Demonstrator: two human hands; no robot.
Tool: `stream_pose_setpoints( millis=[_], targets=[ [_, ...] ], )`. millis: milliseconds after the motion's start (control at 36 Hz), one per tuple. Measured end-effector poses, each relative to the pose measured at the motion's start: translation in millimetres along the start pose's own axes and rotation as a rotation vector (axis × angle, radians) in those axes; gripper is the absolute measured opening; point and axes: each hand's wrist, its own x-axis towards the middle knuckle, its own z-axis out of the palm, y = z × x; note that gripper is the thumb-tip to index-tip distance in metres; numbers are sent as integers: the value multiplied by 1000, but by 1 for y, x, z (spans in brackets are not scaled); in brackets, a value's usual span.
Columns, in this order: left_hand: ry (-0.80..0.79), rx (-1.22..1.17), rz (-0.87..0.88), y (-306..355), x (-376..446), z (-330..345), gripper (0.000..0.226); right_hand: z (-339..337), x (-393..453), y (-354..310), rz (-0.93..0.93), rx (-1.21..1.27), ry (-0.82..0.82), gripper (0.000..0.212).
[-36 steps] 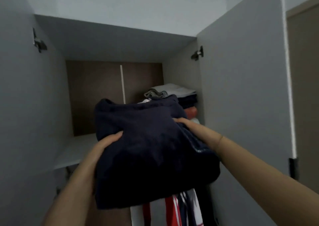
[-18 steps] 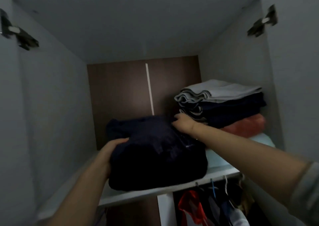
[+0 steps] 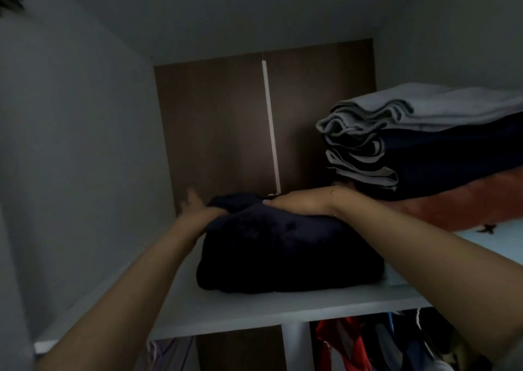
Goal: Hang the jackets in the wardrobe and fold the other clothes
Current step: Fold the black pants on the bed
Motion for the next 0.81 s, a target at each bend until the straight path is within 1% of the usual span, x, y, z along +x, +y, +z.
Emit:
stream_pose_setpoints(
  millis=[28,56,83,111,139,167,194,250,278,333,361,444,500,556,583,611,667,722,806],
  targets=[
    [29,81,51,5,7,-3,88,1,-3,0,-8,9,-20,56],
    [-9,181,102,13,10,-6,85,2,-3,2,-47,5,-12,47],
    [-61,224,145,22,11,-5,75,3,1,7,-73,14,14,37],
    [-141,246,176,28,12,2,59,5,2,10,-93,31,36,28],
    [-240,310,207,30,8,9,42,7,3,13,-112,35,51,27],
    [-311,422,254,27,9,21,34,10,3,16,-105,57,81,27],
    [-374,487,273,18,9,32,39,13,5,20,-108,78,103,28],
    [-446,595,220,-5,16,52,50,18,7,24,-92,62,134,34],
    [-437,665,248,-15,19,56,52,21,6,21,-90,22,114,37],
    [-429,668,225,-19,22,55,54,24,7,17,-107,-106,93,44],
    [-433,661,206,-20,24,53,55,25,6,15,-133,-147,102,43],
    [-449,704,204,-16,19,48,56,28,3,9,-106,-141,124,42],
    [-434,630,185,-13,13,44,56,30,-1,6,-59,-127,131,44],
    [-378,462,145,-9,6,40,53,32,-8,1,-77,-109,171,44],
    [-356,359,166,-8,0,37,52,33,-13,-2,-92,-61,198,42],
    [-363,252,171,-6,-6,34,51,34,-19,-4,-106,-2,234,39],
    [-350,60,164,-6,-16,25,48,30,-33,-5,-131,35,309,35],
    [-294,-102,136,-4,-32,9,44,26,-51,-7,-149,21,398,34],
    [-206,-264,126,0,-63,-13,41,28,-88,-18,-192,140,505,31]
  ],
)
